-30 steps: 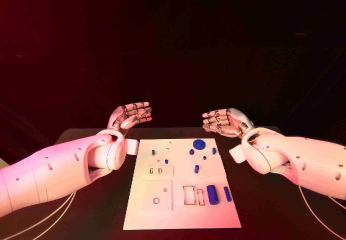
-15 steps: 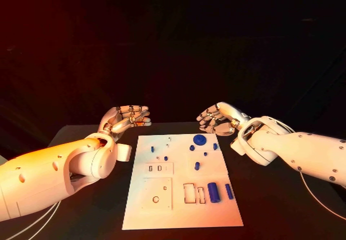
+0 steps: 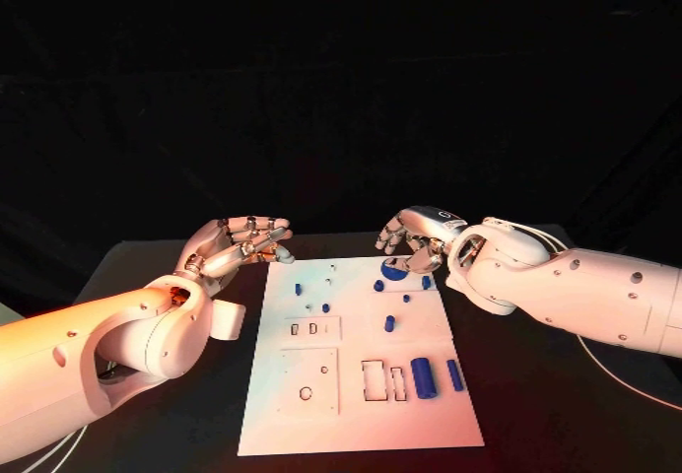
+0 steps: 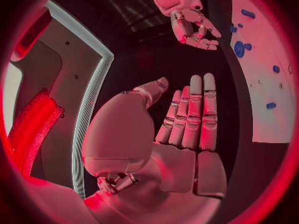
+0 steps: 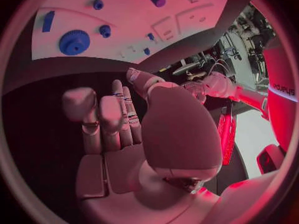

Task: Assemble the parts on the task board

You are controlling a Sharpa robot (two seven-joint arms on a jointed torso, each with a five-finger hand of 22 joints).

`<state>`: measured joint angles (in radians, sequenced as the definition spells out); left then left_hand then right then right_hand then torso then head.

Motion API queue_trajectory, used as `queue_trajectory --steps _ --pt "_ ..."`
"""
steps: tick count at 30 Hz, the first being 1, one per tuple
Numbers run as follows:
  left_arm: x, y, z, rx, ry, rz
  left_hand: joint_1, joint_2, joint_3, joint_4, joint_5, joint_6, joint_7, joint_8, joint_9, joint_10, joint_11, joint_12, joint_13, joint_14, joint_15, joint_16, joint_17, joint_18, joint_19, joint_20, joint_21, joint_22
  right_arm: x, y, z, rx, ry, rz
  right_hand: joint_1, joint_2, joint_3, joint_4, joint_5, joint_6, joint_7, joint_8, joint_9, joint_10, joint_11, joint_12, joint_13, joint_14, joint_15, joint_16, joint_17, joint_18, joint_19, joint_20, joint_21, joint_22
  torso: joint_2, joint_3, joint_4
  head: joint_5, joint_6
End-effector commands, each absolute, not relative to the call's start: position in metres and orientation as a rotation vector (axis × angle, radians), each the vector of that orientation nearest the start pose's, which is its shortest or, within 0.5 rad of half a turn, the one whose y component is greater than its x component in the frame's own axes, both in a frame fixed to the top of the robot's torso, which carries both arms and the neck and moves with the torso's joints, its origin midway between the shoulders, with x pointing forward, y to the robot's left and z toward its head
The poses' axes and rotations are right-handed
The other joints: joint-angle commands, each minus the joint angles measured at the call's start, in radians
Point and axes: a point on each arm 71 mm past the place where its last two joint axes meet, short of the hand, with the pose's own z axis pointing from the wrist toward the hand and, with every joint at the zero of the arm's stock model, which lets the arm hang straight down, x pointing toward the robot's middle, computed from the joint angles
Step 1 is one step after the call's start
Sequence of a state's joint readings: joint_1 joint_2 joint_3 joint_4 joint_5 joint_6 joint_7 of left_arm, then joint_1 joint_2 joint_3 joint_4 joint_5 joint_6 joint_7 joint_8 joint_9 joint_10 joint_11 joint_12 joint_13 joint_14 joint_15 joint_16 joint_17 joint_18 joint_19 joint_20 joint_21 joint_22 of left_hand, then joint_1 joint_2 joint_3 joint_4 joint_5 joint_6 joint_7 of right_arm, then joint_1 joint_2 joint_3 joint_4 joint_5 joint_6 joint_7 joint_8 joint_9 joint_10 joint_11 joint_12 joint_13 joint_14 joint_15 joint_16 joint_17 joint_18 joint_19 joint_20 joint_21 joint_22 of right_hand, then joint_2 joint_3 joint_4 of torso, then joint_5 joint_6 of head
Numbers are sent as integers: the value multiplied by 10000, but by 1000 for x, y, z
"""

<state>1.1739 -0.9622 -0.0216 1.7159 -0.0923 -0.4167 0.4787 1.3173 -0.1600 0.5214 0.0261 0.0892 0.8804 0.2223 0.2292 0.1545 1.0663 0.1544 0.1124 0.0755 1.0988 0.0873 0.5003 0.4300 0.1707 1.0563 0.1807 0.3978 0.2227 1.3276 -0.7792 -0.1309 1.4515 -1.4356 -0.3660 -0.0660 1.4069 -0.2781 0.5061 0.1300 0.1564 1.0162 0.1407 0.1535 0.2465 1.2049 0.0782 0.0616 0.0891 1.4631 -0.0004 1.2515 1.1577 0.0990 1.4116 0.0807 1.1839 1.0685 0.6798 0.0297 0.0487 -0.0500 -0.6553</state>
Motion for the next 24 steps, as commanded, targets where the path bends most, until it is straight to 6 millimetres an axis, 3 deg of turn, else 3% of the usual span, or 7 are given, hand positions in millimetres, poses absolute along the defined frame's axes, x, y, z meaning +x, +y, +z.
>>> queue_trajectory --steps 1,9,19,24 --pt "447 210 -157 -9704 13667 -16096 13 -88 -60 15 -38 9 -40 66 17 65 -21 6 10 -164 -52 606 369 52 -106 -85 380 266 510 -187 -159 -3336 16100 5034 -12 -91 -75 68 -36 -85 -34 -33 69 -184 24 6 19 599 8 467 419 -183 133 24 500 611 183 5 95 -38 17" --pt "444 211 -153 -9645 13713 -16240 -17 -107 21 52 -33 58 -84 145 55 158 -75 69 24 -424 -134 2254 1113 65 -443 -172 1745 1232 512 -184 -165 -3681 16459 4565 -58 -83 -392 157 -59 -173 -89 -22 186 -433 54 5 76 615 22 965 857 -305 328 83 1177 1458 335 -17 149 -81 44" --pt "444 211 -152 -9637 13760 -16277 -47 -122 55 81 -35 55 -83 164 66 159 -78 79 24 -482 -139 2567 1200 68 -577 -176 2061 1463 513 -182 -172 -3868 16896 4268 -41 -44 -605 220 -92 -198 -118 -13 242 -587 76 17 118 603 44 1099 938 -334 361 120 1357 1688 423 -45 211 -130 20" --pt "444 212 -152 -9637 13754 -16266 -49 -124 65 85 -34 47 -81 164 67 149 -76 77 22 -502 -138 2621 1210 68 -613 -175 2122 1509 513 -181 -175 -3922 17033 4226 -19 -8 -624 239 -77 -182 -126 0 260 -572 72 31 139 601 43 1124 945 -341 374 126 1406 1750 453 -39 225 -118 23"
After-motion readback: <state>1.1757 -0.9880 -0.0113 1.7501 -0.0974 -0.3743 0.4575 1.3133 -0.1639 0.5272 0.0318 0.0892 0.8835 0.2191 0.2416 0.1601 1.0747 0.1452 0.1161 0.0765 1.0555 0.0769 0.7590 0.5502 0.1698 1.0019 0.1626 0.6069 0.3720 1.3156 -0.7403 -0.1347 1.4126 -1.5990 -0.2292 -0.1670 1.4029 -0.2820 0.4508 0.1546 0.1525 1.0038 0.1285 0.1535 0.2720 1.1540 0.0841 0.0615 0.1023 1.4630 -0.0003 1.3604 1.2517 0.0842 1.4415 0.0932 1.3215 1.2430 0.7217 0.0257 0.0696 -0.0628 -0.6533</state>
